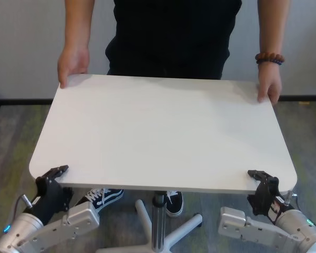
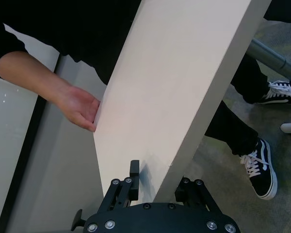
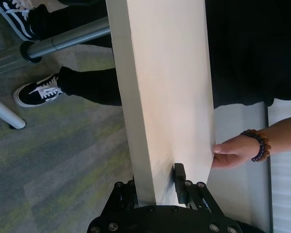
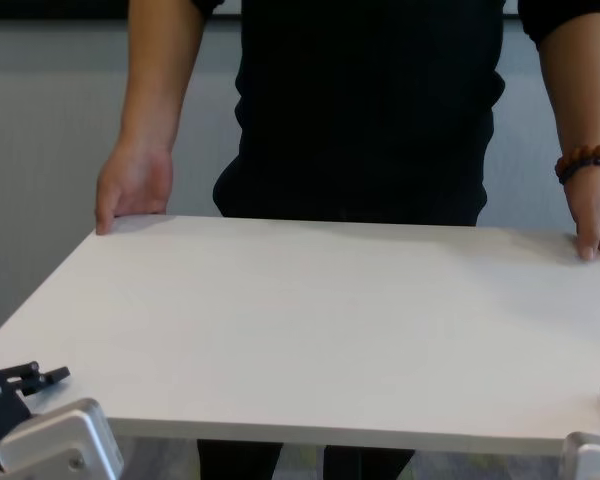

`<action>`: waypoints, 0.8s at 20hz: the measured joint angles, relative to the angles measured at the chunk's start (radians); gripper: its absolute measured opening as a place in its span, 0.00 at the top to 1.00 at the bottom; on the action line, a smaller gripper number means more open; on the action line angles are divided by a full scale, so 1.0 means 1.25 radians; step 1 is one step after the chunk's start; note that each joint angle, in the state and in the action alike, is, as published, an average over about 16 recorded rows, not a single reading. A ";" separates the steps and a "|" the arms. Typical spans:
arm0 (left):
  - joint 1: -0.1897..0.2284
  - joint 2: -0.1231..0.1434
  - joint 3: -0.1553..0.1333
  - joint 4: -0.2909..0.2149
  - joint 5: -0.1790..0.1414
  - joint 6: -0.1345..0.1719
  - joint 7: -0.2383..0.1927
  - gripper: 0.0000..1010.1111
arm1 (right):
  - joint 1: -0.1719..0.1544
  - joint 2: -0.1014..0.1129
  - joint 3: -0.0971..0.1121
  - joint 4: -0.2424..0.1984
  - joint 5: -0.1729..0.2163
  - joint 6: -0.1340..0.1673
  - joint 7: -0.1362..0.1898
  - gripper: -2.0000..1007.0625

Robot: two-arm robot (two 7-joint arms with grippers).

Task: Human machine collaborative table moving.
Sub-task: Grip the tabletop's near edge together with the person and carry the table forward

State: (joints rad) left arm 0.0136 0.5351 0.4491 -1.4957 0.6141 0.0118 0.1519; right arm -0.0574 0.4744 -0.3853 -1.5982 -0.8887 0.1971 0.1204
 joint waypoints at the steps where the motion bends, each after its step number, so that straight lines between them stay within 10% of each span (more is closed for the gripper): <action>1: 0.000 -0.001 -0.002 -0.001 0.001 -0.002 0.000 0.59 | 0.000 -0.001 0.003 0.000 0.001 -0.003 0.000 0.64; 16: -0.040 -0.043 -0.024 -0.008 0.002 -0.016 -0.044 0.59 | 0.057 -0.004 0.023 0.006 0.035 -0.057 0.040 0.64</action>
State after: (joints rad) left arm -0.0364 0.4815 0.4185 -1.5059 0.6167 -0.0080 0.0964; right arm 0.0141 0.4692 -0.3562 -1.5905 -0.8451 0.1261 0.1700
